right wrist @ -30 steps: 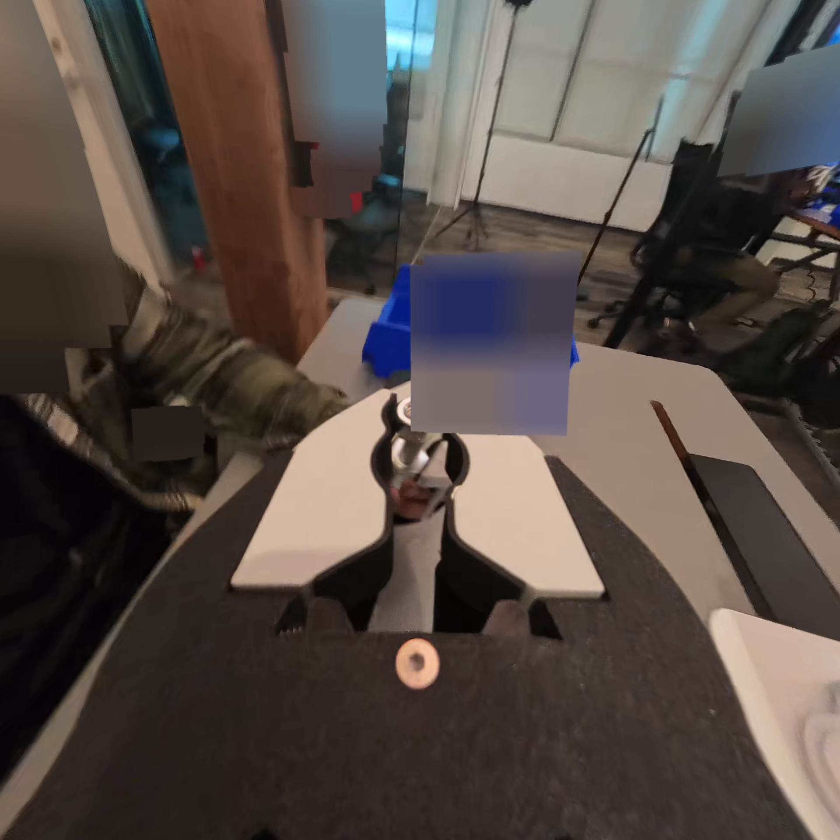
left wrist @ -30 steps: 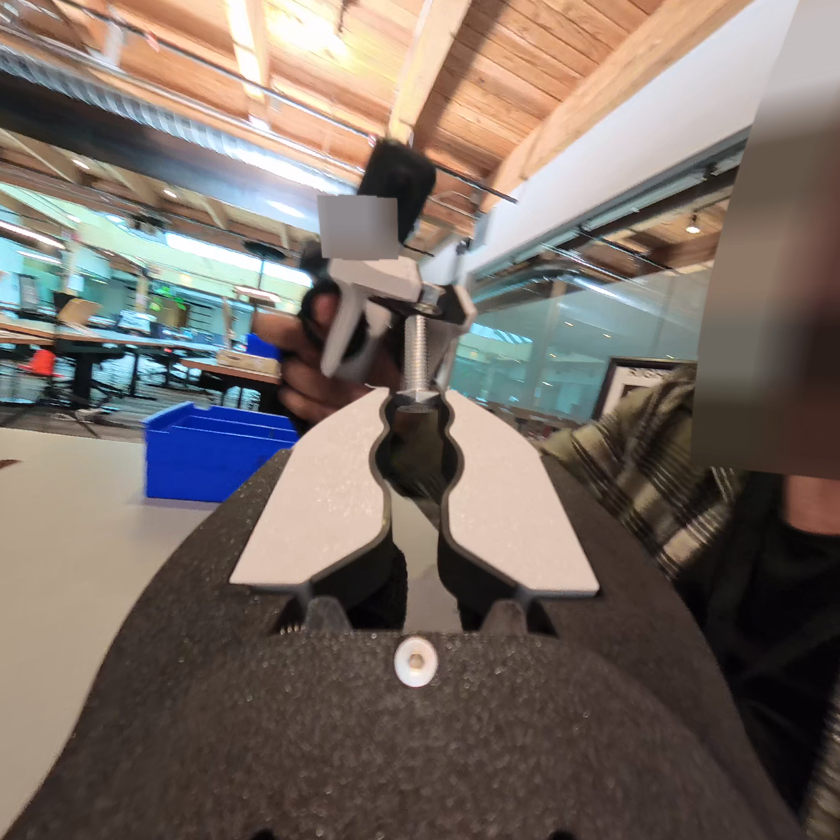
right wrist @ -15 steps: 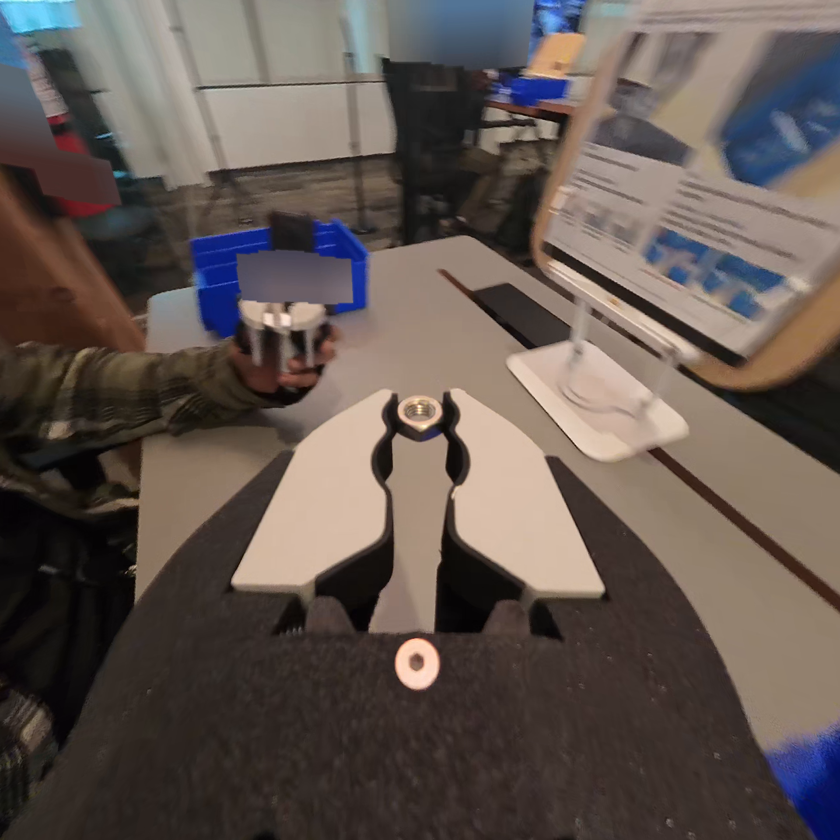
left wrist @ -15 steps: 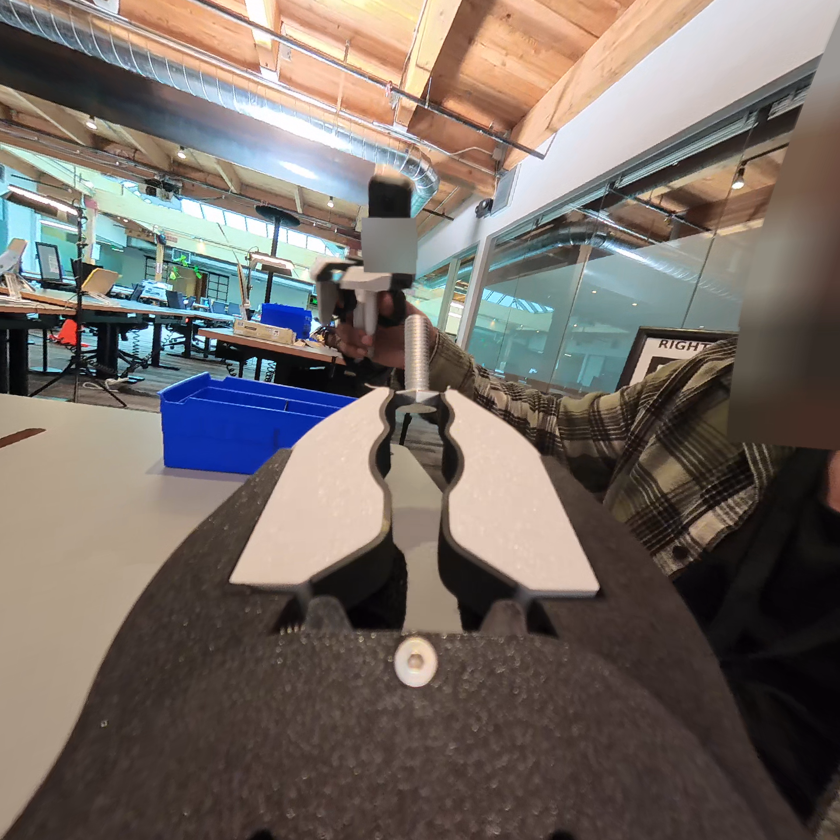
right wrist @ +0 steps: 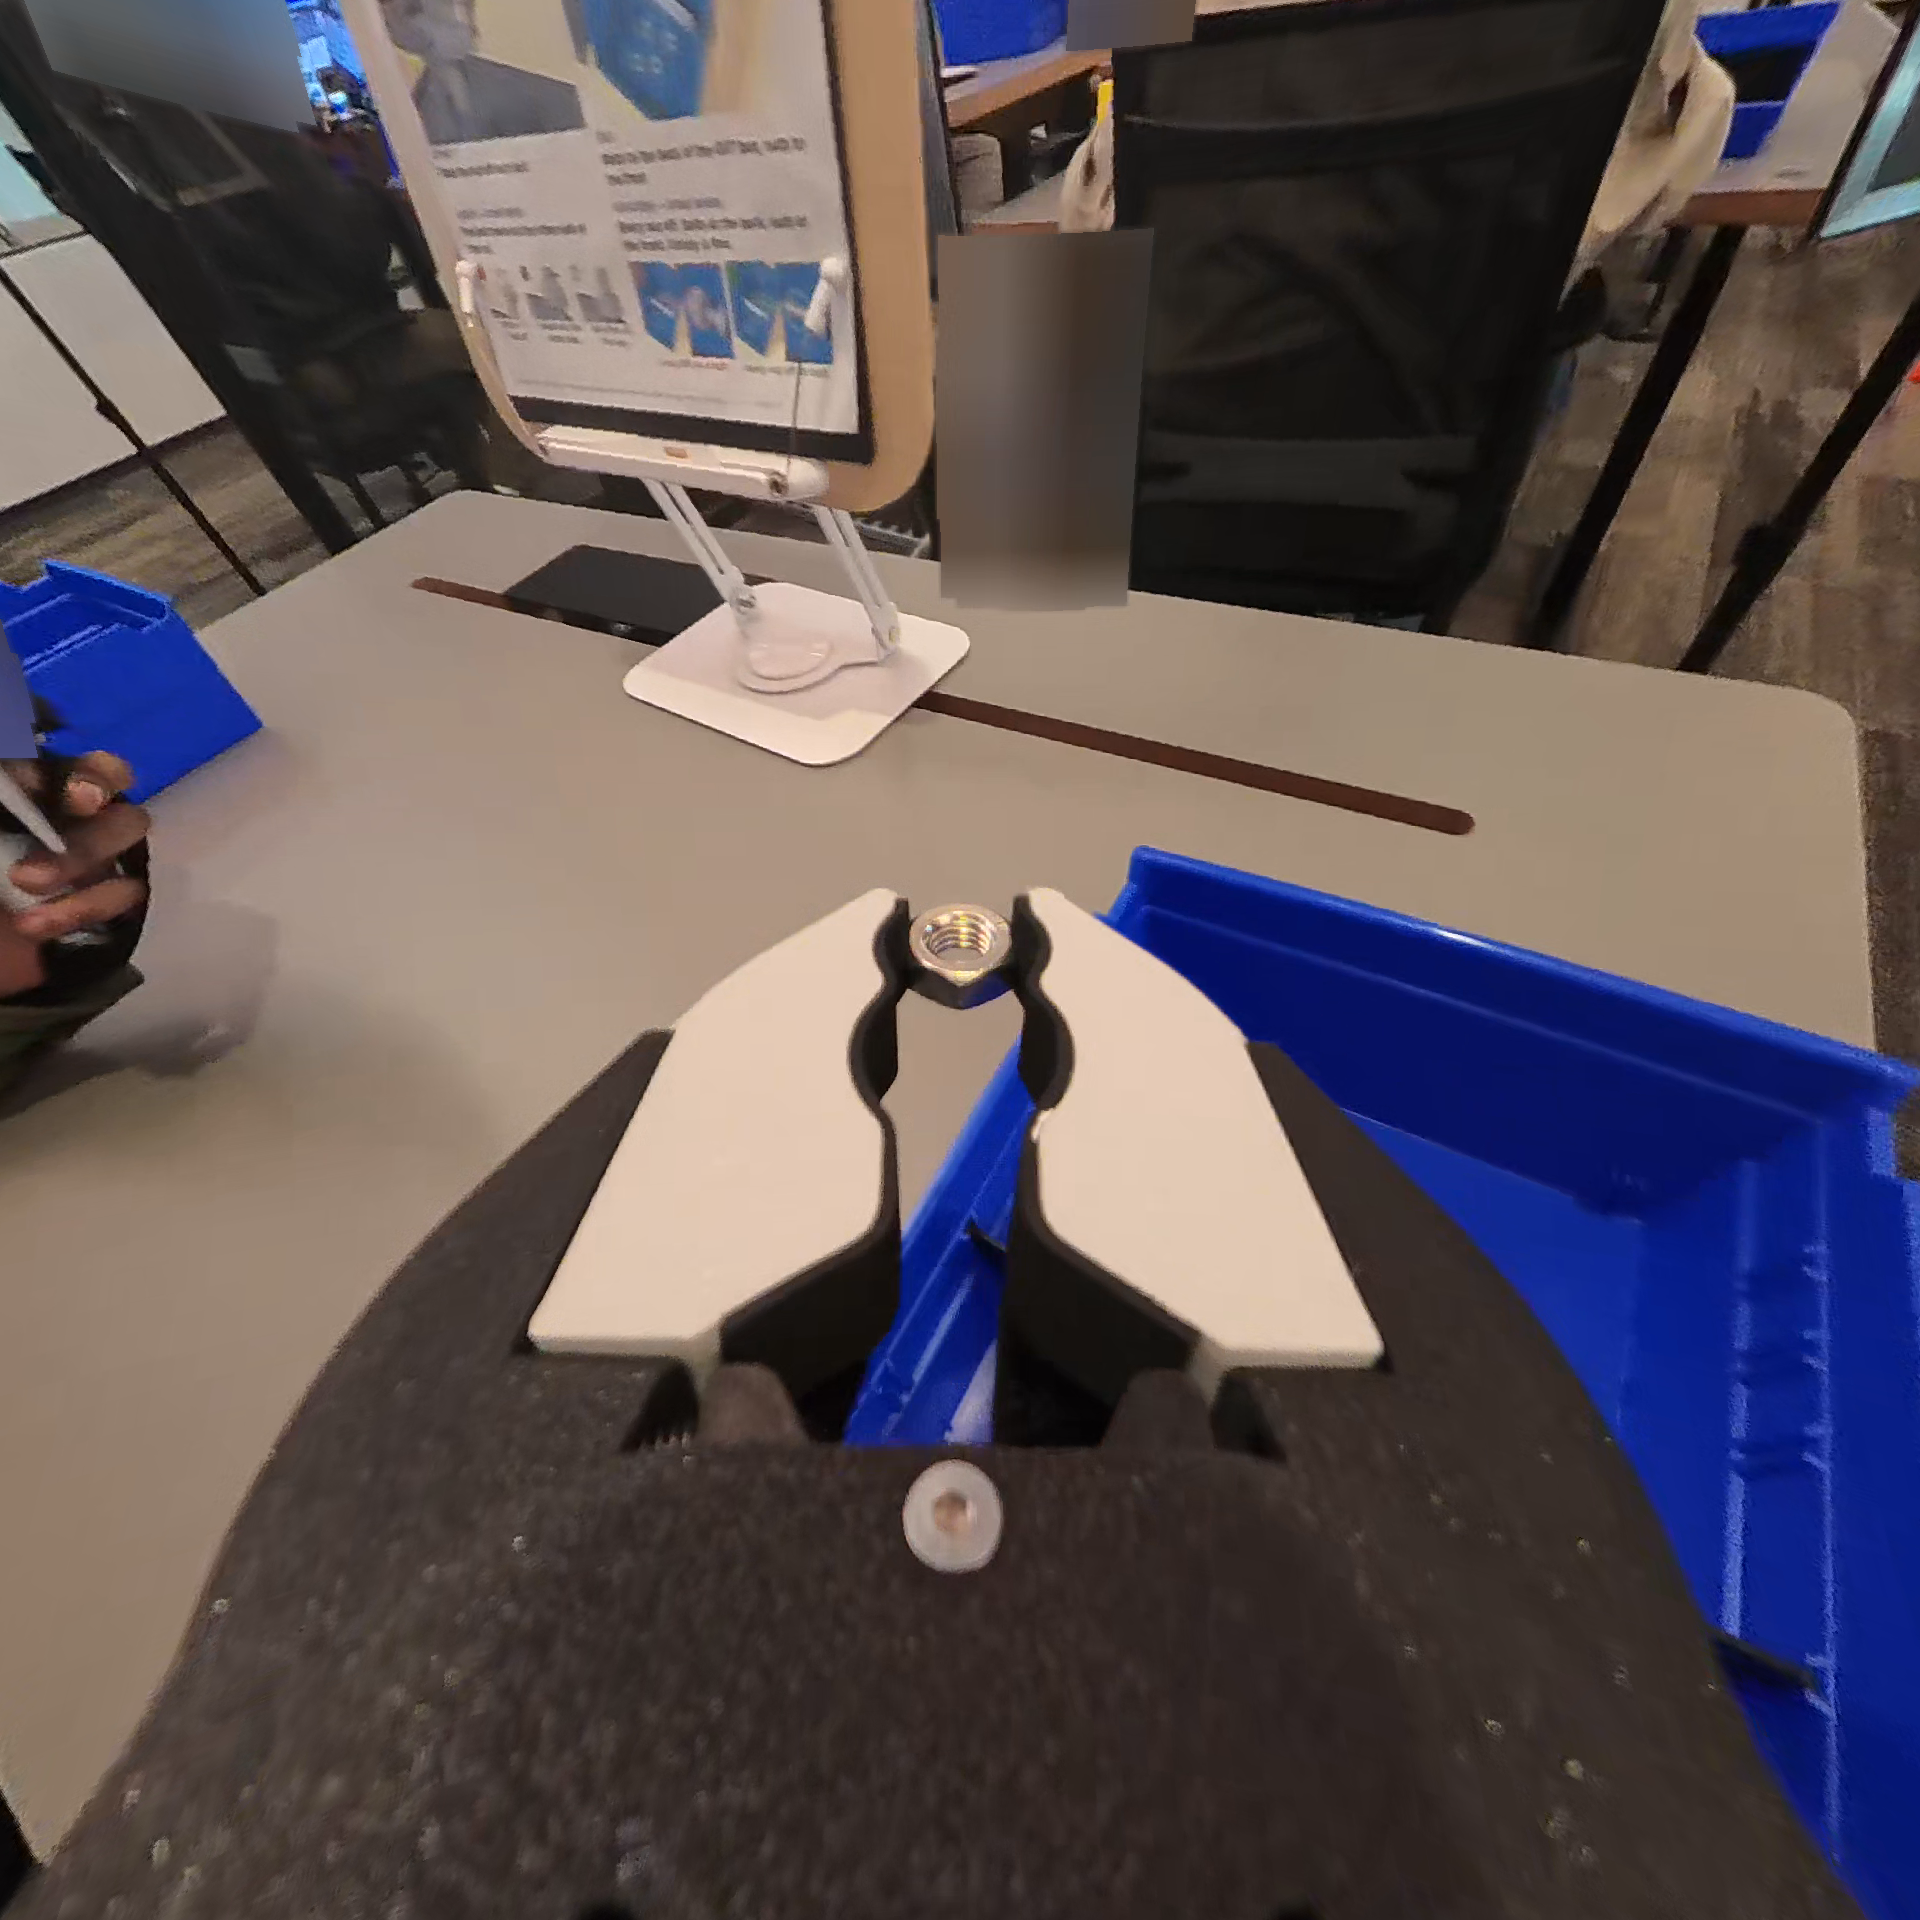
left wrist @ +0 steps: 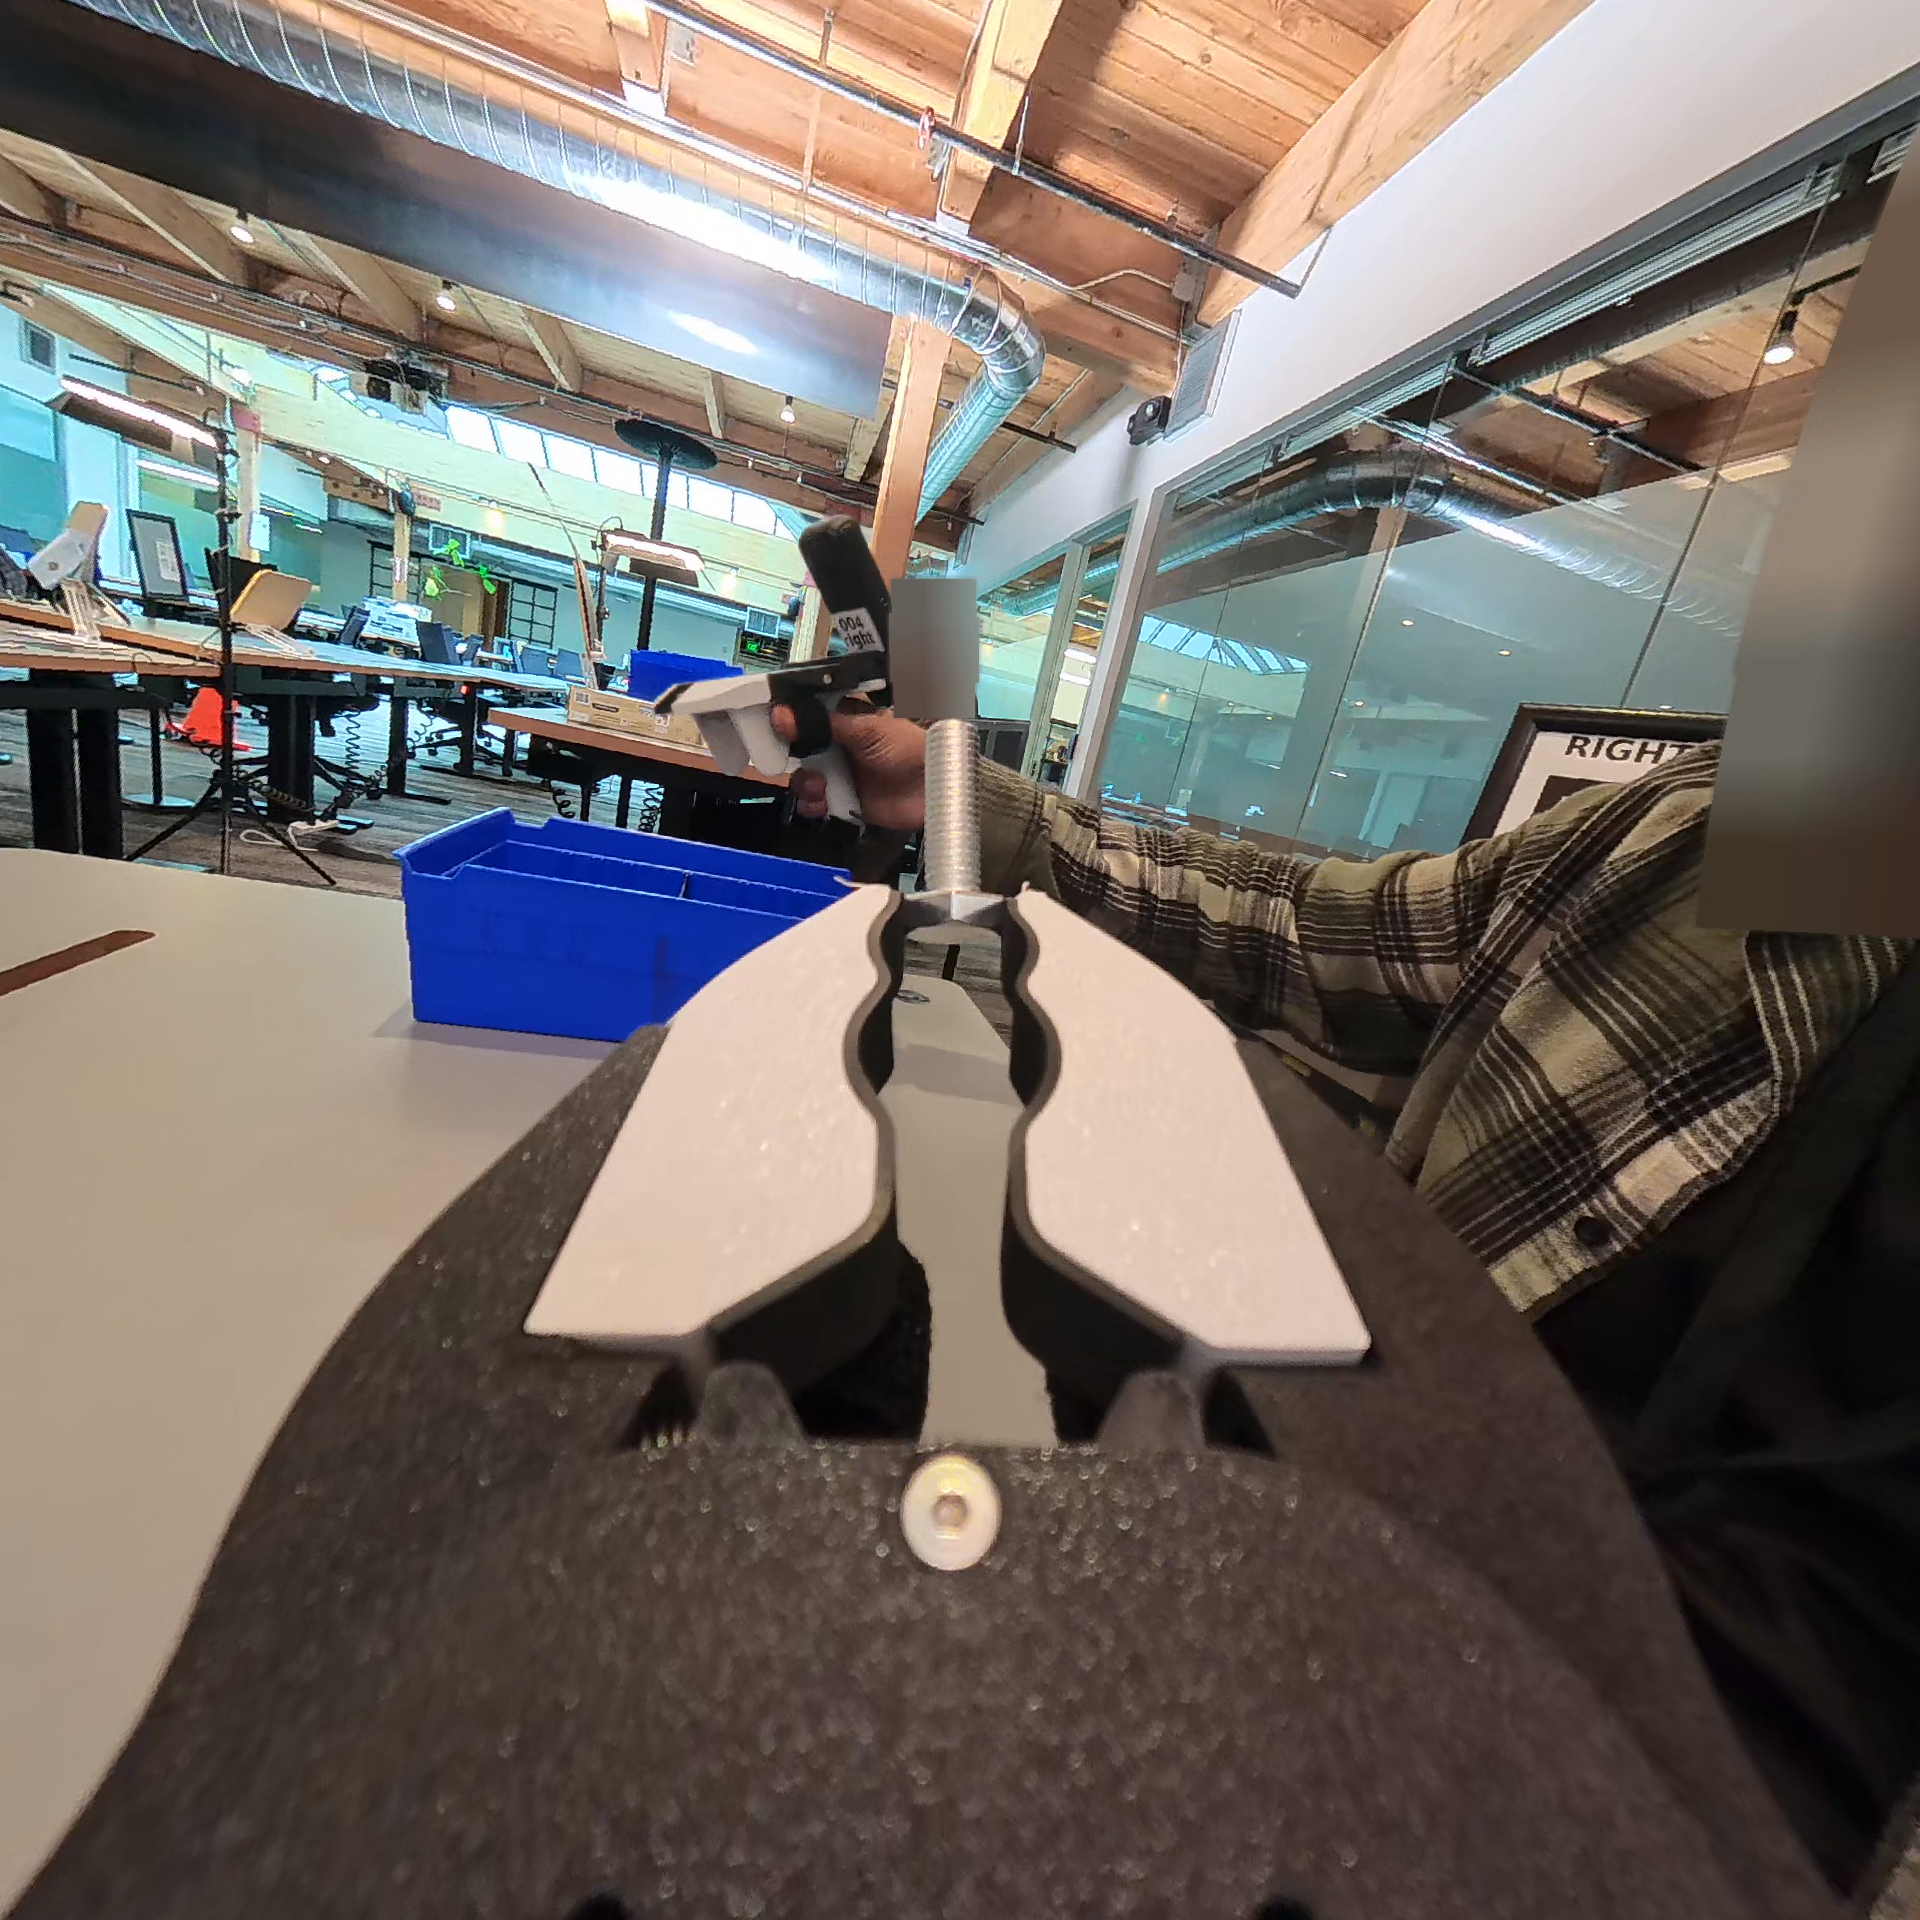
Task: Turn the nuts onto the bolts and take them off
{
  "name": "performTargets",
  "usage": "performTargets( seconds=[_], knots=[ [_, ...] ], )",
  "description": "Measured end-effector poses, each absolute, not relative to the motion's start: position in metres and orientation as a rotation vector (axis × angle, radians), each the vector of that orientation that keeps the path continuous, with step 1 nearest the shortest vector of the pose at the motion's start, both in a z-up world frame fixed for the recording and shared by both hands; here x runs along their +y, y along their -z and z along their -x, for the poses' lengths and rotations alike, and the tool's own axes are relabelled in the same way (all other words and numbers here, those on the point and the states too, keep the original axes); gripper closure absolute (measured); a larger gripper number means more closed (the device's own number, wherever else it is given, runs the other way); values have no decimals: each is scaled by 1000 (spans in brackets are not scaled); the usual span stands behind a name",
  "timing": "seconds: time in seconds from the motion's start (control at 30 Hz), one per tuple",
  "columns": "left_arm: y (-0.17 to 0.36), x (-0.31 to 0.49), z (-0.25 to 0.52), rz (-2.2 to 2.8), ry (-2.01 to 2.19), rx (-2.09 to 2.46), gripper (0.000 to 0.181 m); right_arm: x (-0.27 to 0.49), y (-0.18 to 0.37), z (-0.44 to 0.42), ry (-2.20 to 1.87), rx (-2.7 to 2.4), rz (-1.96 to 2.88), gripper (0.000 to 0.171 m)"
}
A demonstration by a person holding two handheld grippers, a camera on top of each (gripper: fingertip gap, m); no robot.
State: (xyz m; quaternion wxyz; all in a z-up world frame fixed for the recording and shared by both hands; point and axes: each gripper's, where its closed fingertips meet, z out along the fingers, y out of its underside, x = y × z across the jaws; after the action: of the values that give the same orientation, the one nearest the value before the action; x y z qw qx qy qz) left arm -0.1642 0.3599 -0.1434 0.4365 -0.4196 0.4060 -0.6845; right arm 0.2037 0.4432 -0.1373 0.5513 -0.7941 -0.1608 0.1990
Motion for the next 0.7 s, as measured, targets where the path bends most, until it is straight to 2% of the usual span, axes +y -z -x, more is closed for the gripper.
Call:
performTargets(
  seconds=[0.33, 0.7],
  knots=[
    [143, 362, 166, 1047, 1699, 1005, 164, 439, 164, -225, -422, -346, 1984, 153],
    [144, 361, 165, 1056, 1687, 1014, 164, 382, 227, -246, -273, -455, 2359, 152]
  ],
)
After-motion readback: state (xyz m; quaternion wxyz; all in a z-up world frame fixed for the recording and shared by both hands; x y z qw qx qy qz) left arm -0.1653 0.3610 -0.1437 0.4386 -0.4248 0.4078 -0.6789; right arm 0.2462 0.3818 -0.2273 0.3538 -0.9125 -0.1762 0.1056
